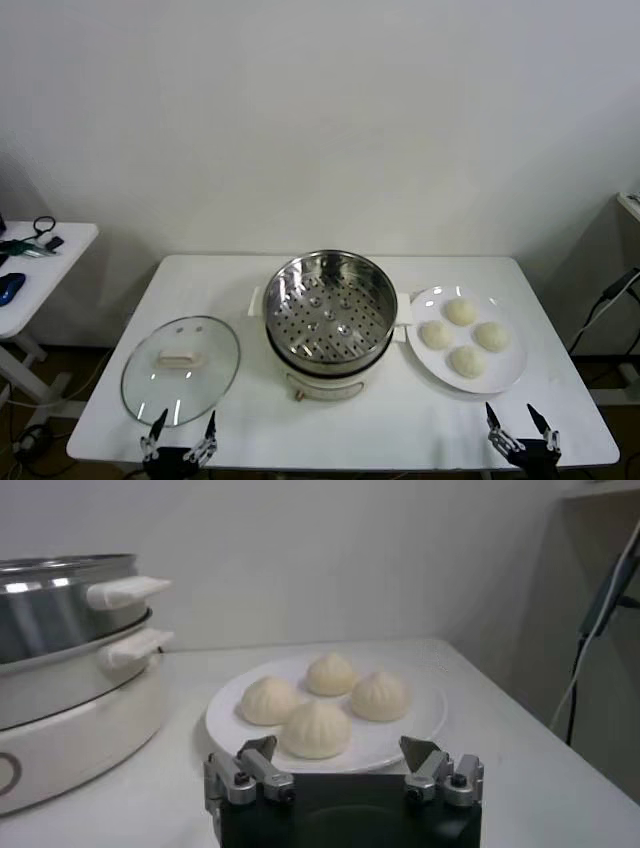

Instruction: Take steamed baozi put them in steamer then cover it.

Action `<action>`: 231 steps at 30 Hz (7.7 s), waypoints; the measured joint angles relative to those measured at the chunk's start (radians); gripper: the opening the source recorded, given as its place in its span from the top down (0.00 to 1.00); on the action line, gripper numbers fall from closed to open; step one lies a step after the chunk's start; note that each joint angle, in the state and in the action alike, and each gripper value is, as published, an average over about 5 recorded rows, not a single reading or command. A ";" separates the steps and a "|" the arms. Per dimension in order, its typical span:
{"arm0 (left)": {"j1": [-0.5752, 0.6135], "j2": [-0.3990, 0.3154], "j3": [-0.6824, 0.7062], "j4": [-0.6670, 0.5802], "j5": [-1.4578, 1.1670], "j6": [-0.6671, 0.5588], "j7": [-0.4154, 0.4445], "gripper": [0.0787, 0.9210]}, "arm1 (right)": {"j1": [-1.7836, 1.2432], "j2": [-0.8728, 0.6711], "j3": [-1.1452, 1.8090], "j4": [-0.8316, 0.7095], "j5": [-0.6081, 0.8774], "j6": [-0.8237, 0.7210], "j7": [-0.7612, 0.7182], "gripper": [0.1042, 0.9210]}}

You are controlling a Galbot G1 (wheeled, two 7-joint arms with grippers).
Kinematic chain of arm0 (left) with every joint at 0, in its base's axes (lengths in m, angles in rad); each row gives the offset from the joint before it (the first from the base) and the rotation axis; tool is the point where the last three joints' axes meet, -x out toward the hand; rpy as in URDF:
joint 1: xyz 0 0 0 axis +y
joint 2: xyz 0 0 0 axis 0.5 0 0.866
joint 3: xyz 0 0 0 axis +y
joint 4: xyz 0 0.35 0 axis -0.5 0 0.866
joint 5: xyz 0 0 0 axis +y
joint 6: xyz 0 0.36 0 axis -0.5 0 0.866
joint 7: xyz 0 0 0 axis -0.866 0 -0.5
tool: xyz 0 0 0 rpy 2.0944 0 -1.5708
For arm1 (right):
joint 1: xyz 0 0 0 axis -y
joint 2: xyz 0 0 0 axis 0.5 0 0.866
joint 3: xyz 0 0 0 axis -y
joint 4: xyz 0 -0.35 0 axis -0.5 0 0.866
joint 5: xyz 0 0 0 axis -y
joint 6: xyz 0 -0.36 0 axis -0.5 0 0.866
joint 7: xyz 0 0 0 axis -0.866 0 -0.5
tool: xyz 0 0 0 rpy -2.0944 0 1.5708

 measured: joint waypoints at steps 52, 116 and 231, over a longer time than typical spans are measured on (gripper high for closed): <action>-0.021 -0.018 0.016 -0.009 0.023 0.013 0.017 0.12 | 2.095 -0.307 -1.865 -1.008 -0.452 -0.066 -1.115 0.12; 0.006 0.001 0.027 -0.039 0.061 0.010 0.007 0.12 | 2.679 0.068 -2.214 -0.585 -0.407 0.353 -1.031 0.32; -0.016 0.005 0.024 -0.002 0.099 -0.022 -0.005 0.12 | 2.159 -0.244 -2.167 -0.788 -0.132 -0.380 -0.865 0.37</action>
